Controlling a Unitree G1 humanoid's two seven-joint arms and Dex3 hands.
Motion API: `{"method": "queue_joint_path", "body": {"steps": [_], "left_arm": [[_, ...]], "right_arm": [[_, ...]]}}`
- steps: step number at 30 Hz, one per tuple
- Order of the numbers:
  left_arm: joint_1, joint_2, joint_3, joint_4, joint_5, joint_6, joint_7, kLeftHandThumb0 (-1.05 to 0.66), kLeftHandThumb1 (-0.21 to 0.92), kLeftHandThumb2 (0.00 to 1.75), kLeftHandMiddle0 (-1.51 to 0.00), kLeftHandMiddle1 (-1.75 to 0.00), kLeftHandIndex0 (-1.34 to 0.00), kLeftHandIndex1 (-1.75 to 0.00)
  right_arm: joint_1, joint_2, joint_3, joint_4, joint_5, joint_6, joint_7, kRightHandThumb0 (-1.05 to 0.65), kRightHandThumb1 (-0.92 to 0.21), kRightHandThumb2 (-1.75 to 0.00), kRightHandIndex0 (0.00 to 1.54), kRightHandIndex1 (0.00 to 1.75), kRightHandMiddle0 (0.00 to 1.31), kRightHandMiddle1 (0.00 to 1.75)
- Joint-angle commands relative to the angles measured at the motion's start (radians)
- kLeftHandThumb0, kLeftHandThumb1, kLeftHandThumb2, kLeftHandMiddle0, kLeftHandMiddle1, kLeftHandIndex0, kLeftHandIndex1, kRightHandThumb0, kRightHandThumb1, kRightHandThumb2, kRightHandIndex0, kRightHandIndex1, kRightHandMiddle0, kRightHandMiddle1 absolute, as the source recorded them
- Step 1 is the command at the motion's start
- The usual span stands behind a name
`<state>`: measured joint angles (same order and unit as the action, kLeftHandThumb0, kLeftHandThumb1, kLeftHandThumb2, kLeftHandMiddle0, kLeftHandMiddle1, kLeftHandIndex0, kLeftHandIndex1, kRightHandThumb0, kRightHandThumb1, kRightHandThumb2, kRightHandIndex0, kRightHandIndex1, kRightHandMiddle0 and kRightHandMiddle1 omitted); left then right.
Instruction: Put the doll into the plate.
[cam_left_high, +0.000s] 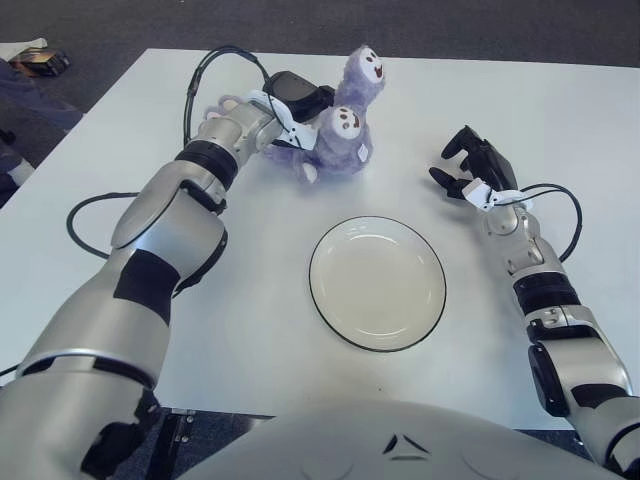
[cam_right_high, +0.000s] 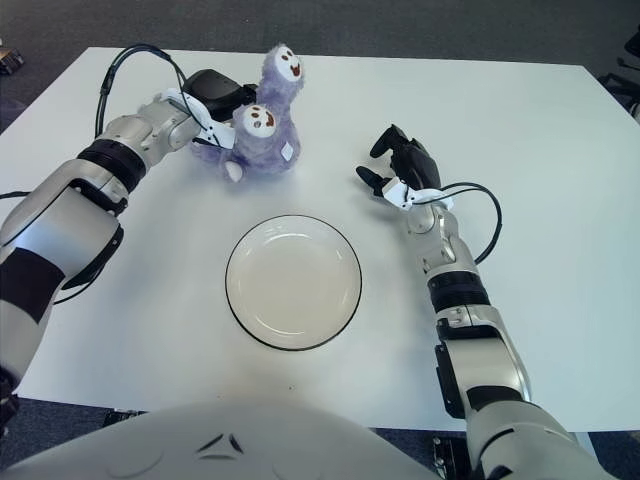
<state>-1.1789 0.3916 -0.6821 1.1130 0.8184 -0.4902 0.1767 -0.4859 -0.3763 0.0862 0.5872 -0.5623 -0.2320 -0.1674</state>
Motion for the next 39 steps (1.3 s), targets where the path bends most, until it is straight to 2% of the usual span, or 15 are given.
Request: {"method": "queue_joint_path", "body": {"steps": [1,2,4,8,19,29,34,39], "left_arm": [[0.031,0.053,0.045,-0.119,-0.025,-0.034,0.003,0.0,-0.07,1.69,-0.95,-1.56,-0.69,-1.75],[0.041,0.06,0.052,-0.142,-0.023,-0.034,0.009,0.0,-0.07,1.7,-0.95,-1.57,-0.69,-1.75],[0.056,0.069,0.061,-0.178,-0.016,-0.031,0.018,0.0,-0.08,1.71,-0.95,-1.59,-0.7,-1.75],[0.083,0.083,0.078,-0.254,0.002,-0.015,0.028,0.0,-0.09,1.74,-0.93,-1.65,-0.7,-1.75],[0.129,0.117,0.119,-0.409,0.004,0.012,-0.028,0.0,-0.09,1.75,-0.93,-1.67,-0.7,-1.75],[0.168,0.16,0.17,-0.531,-0.007,-0.038,-0.047,0.0,-0.09,1.75,-0.92,-1.68,-0.7,-1.75],[0.188,0.165,0.194,-0.574,-0.012,-0.042,-0.06,0.0,-0.09,1.75,-0.92,-1.68,-0.7,-1.75],[0.208,0.163,0.218,-0.596,-0.037,-0.093,-0.033,0.0,-0.08,1.75,-0.91,-1.7,-0.69,-1.75]], "right_arm": [[-0.003,-0.015,0.028,0.047,-0.006,0.016,0.002,-0.08,-0.92,-0.5,0.31,1.57,0.05,1.75],[-0.005,-0.017,0.032,0.054,-0.005,0.013,-0.001,-0.18,-0.92,-0.51,0.25,1.59,0.1,1.75],[-0.009,-0.023,0.039,0.068,-0.004,0.005,-0.008,-0.26,-0.92,-0.51,0.2,1.6,0.15,1.75],[-0.029,-0.036,0.06,0.129,-0.006,-0.026,-0.034,-0.34,-0.92,-0.52,0.15,1.61,0.18,1.75],[-0.074,-0.058,0.107,0.23,-0.015,-0.086,-0.093,-0.36,-0.92,-0.52,0.13,1.61,0.19,1.75],[-0.088,-0.075,0.139,0.27,-0.015,-0.106,-0.114,-0.36,-0.92,-0.52,0.15,1.56,0.19,1.75],[-0.096,-0.079,0.154,0.28,-0.017,-0.112,-0.119,-0.36,-0.92,-0.52,0.15,1.55,0.19,1.75],[-0.105,-0.082,0.167,0.297,-0.018,-0.113,-0.121,-0.36,-0.92,-0.52,0.16,1.51,0.19,1.75]]}}
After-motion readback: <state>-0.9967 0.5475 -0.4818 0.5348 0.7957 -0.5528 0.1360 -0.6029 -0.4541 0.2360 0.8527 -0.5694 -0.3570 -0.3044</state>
